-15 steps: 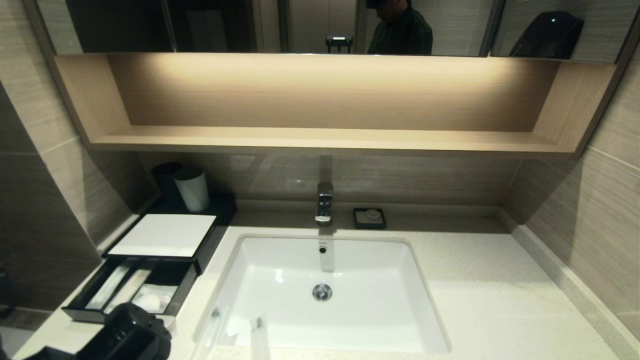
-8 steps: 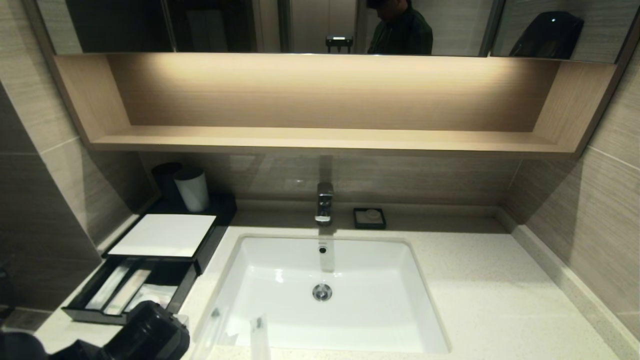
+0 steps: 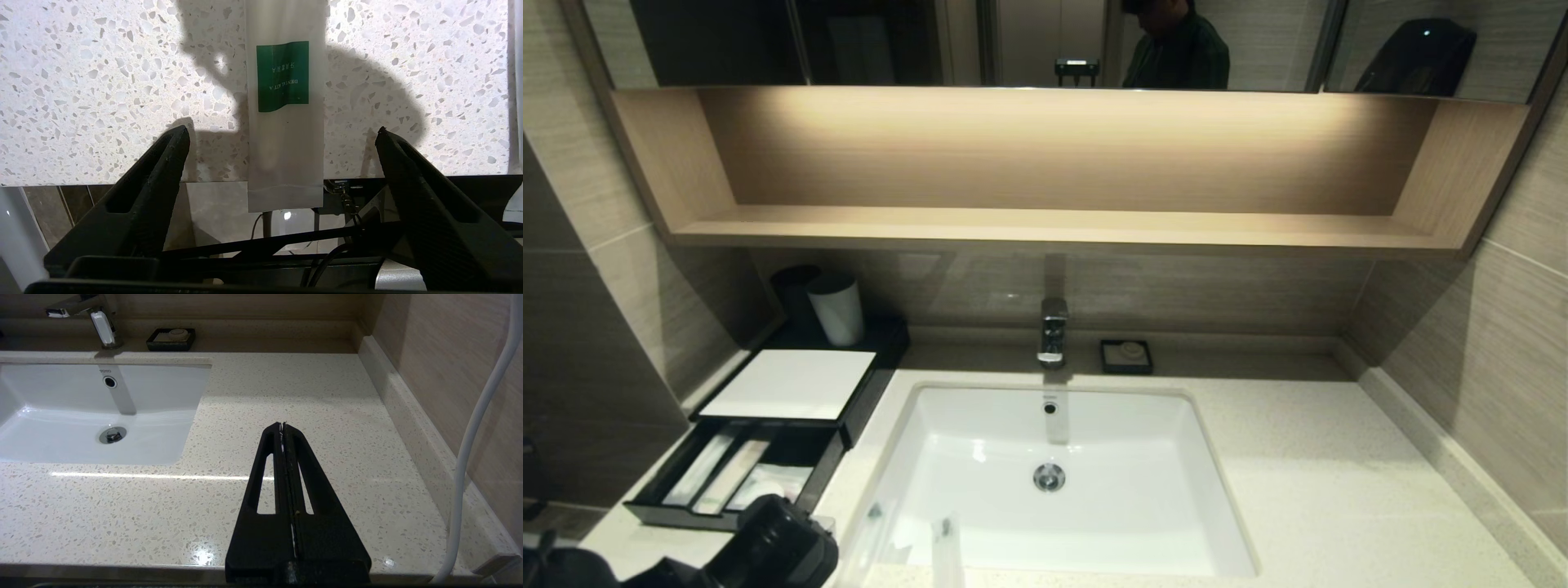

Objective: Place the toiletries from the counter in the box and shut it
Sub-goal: Pick up the bathroom toiletry

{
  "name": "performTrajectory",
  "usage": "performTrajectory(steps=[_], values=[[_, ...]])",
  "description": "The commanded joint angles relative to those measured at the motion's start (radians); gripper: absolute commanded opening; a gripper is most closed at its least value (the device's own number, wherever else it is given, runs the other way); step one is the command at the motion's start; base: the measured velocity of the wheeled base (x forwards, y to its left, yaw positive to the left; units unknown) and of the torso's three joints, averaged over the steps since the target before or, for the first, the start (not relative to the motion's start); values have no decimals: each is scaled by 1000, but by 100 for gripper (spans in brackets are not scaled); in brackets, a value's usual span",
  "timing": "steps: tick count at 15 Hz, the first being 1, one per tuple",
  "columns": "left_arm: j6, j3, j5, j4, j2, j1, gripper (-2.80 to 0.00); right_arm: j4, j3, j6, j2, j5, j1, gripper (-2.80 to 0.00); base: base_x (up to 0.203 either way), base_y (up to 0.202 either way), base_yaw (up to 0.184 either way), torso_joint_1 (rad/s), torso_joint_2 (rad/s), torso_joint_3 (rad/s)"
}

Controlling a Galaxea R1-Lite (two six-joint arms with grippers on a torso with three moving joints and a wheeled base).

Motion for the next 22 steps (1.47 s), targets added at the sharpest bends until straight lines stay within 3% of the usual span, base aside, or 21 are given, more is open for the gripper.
performTrajectory(steps=[1,22], values=[[-3,0,2,-1,3,0,0,0,0,0,0,0,0,-280,0,0,0,0,0,0],[-3,0,2,-17,21,0,0,0,0,0,0,0,1,-280,0,0,0,0,0,0]])
